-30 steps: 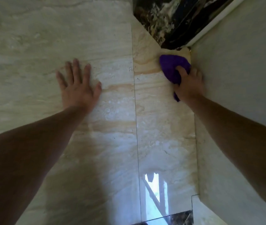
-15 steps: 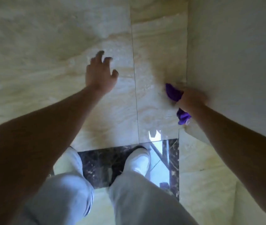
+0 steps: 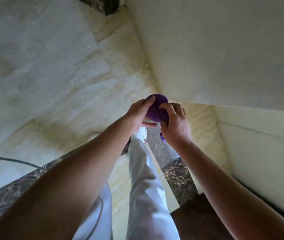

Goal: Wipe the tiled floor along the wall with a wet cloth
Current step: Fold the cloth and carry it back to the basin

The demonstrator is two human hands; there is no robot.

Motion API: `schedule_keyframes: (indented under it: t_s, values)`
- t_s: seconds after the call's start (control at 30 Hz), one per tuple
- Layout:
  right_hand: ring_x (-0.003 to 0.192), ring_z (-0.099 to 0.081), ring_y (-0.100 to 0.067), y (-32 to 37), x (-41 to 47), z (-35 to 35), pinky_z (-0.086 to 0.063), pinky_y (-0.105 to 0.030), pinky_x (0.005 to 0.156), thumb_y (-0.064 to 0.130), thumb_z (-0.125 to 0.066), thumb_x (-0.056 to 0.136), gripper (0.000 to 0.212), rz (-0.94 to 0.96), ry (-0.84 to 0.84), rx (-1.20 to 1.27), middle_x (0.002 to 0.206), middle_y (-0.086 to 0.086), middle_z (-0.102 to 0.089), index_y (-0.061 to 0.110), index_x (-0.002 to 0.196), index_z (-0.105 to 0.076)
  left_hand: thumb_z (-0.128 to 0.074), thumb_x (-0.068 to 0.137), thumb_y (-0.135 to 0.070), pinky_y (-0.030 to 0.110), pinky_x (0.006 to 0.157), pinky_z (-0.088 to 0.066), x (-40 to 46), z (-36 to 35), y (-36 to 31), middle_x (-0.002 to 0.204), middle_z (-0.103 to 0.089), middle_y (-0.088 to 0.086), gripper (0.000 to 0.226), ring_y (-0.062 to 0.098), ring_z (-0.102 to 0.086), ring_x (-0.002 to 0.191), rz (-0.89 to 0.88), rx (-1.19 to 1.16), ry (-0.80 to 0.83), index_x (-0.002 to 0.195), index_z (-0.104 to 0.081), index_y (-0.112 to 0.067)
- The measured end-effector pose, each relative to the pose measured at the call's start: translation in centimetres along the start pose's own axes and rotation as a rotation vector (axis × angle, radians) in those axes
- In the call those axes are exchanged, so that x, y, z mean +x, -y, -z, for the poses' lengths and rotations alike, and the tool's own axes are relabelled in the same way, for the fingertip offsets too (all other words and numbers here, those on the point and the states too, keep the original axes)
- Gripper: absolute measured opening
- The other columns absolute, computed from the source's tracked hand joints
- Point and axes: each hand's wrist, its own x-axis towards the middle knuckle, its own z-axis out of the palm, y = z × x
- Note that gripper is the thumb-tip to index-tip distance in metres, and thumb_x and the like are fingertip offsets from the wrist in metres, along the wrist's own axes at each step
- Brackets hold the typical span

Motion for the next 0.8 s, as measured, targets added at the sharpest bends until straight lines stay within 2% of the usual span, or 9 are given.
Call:
schedule_keyframes:
  t_s: [0.13,0.2,0.3,0.4,0.47,0.53,0.6,0.7,0.8]
  values:
    - [0.106,-0.057,-0.015,1.2,-6.7,3.8,-0.043,-0.012,0.090,0.007,-0.059,0.071,0.054,-0.147,-0.179,0.380,0.133,-0.004,-0.055,0.020,0.123,-0.063,-0.062,0.097,-0.038,0.040,0.069,-0.062,-5.0,-2.3,-0.8,0.111,-0.073,0.017,0.038,0.027,-0.077,0.090,-0.015,0.134,0.179,0.124,-0.065,-0.011]
    - [0.098,-0.064,-0.018,2.1,-10.6,5.2,-0.052,-0.023,0.086,0.015,-0.058,0.080,0.047,-0.233,-0.263,0.614,0.132,-0.004,-0.056,0.021,0.127,-0.060,-0.058,0.099,-0.039,0.039,0.070,-0.062,-7.9,-3.8,-0.5,0.106,-0.076,0.015,0.042,0.026,-0.077,0.090,-0.025,0.186,0.248,0.130,-0.064,-0.010]
    - [0.079,-0.069,-0.031,3.4,-16.7,6.4,-0.055,-0.035,0.065,0.034,-0.049,0.097,0.037,-0.354,-0.465,0.977,0.123,-0.001,-0.064,0.024,0.132,-0.054,-0.052,0.102,-0.041,0.044,0.078,-0.062,-12.3,-6.3,2.0,0.109,-0.077,0.008,0.033,0.025,-0.076,0.094,-0.009,0.270,0.353,0.124,-0.065,-0.021]
    - [0.088,-0.069,-0.030,4.4,-21.7,6.5,-0.056,-0.039,0.070,0.051,-0.043,0.097,0.038,-0.664,-0.701,1.234,0.121,0.001,-0.066,0.033,0.128,-0.053,-0.050,0.103,-0.040,0.052,0.093,-0.058,-15.7,-7.9,4.8,0.117,-0.075,0.006,0.029,0.029,-0.072,0.103,0.021,0.306,0.407,0.121,-0.065,-0.023]
    - [0.072,-0.065,-0.024,3.8,-25.6,6.0,-0.052,-0.034,0.062,0.053,-0.044,0.094,0.039,-0.894,-0.779,1.314,0.100,-0.005,-0.069,0.026,0.118,-0.059,-0.047,0.103,-0.039,0.053,0.097,-0.053,-18.1,-9.1,7.8,0.127,-0.070,0.010,0.036,0.031,-0.067,0.110,0.081,0.357,0.433,0.130,-0.061,-0.019]
    - [0.072,-0.063,-0.025,2.3,-31.9,4.1,-0.056,-0.044,0.067,0.048,-0.050,0.095,0.040,-1.064,-0.825,1.535,0.093,-0.012,-0.068,0.015,0.112,-0.064,-0.041,0.105,-0.042,0.050,0.098,-0.053,-21.3,-10.4,13.0,0.143,-0.059,0.013,0.050,0.031,-0.061,0.119,0.193,0.463,0.471,0.144,-0.051,-0.013]
    - [0.086,-0.064,-0.028,1.9,-37.8,1.9,-0.056,-0.048,0.076,0.043,-0.053,0.096,0.044,-1.039,-0.899,1.875,0.106,-0.014,-0.069,0.008,0.121,-0.066,-0.036,0.106,-0.043,0.043,0.087,-0.059,-23.5,-10.6,17.5,0.144,-0.058,0.011,0.050,0.029,-0.063,0.117,0.292,0.566,0.503,0.143,-0.052,-0.014]
    - [0.112,-0.060,-0.038,2.5,-45.2,-1.2,-0.049,-0.048,0.088,0.039,-0.053,0.098,0.050,-0.886,-1.092,2.137,0.128,-0.020,-0.065,0.003,0.131,-0.059,-0.036,0.105,-0.044,0.036,0.076,-0.060,-26.1,-10.0,23.8,0.127,-0.067,0.004,0.039,0.022,-0.068,0.104,0.383,0.757,0.557,0.124,-0.062,-0.022]
    - [0.105,-0.058,-0.038,3.2,-53.2,-5.6,-0.046,-0.056,0.094,0.018,-0.060,0.095,0.026,-0.894,-1.328,2.117,0.115,-0.024,-0.063,0.003,0.116,-0.061,-0.040,0.105,-0.039,0.037,0.072,-0.060,-28.8,-8.6,32.3,0.125,-0.069,0.007,0.035,0.021,-0.070,0.093,0.345,0.981,0.563,0.123,-0.063,-0.020]
